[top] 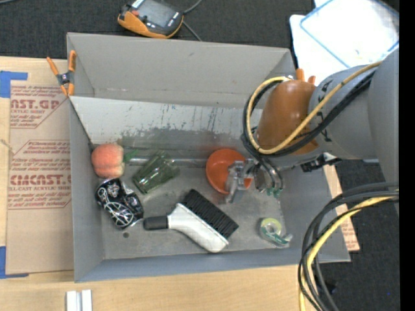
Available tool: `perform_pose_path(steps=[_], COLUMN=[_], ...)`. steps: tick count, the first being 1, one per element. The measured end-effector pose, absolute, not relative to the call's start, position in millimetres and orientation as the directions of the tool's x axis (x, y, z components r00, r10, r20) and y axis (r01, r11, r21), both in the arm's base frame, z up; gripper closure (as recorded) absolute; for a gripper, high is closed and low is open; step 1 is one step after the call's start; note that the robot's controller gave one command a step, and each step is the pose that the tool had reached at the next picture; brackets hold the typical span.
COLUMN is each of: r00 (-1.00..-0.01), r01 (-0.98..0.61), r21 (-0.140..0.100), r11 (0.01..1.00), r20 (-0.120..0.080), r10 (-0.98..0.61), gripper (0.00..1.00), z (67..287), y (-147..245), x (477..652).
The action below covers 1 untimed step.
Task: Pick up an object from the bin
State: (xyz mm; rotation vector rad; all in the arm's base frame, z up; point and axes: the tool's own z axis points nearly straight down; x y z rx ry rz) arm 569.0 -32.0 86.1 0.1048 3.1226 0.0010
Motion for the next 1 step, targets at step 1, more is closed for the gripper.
perform_pose_path(steps=[1], r00=[-0.998], r01=[0.067], r21=[0.001], r11=[0.998], r20=[-0.017], r10=[0.067], gripper=[1.00], z=[86.1], y=[-31.9], x=[569.0])
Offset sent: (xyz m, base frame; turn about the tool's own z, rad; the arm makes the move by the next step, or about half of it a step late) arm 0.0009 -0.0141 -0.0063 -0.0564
